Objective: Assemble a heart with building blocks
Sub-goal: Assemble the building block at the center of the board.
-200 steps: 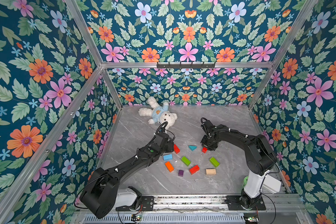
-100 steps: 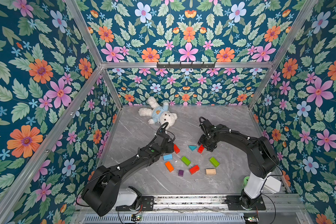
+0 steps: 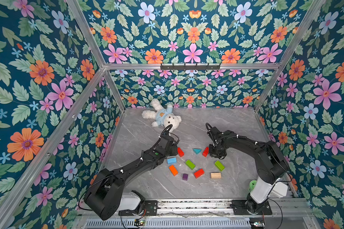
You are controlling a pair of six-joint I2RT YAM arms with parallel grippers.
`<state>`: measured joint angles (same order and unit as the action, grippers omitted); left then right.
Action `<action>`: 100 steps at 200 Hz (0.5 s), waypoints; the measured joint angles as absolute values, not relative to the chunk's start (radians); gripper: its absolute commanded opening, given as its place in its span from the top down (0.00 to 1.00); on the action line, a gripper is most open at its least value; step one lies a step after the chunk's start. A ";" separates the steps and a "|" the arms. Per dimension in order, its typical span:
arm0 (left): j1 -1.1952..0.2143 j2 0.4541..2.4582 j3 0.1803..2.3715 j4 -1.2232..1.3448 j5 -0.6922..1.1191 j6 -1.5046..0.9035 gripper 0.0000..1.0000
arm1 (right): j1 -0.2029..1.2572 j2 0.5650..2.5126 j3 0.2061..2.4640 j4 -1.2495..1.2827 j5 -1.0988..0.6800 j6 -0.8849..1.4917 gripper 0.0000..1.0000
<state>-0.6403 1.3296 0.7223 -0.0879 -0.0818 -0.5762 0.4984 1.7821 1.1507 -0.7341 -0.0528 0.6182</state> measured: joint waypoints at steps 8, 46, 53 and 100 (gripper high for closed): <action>-0.640 1.330 0.722 -0.088 -0.083 -0.578 0.42 | 0.498 1.789 1.149 -0.729 -0.055 0.594 0.74; -0.640 1.338 0.722 -0.088 -0.088 -0.588 0.43 | 0.501 1.818 1.178 -0.700 -0.074 0.521 0.74; -0.640 1.340 0.722 -0.088 -0.089 -0.591 0.43 | 0.502 1.826 1.188 -0.699 -0.073 0.516 0.74; -0.640 1.357 0.722 -0.087 -0.089 -0.595 0.43 | 0.533 1.866 1.243 -0.699 -0.049 0.490 0.74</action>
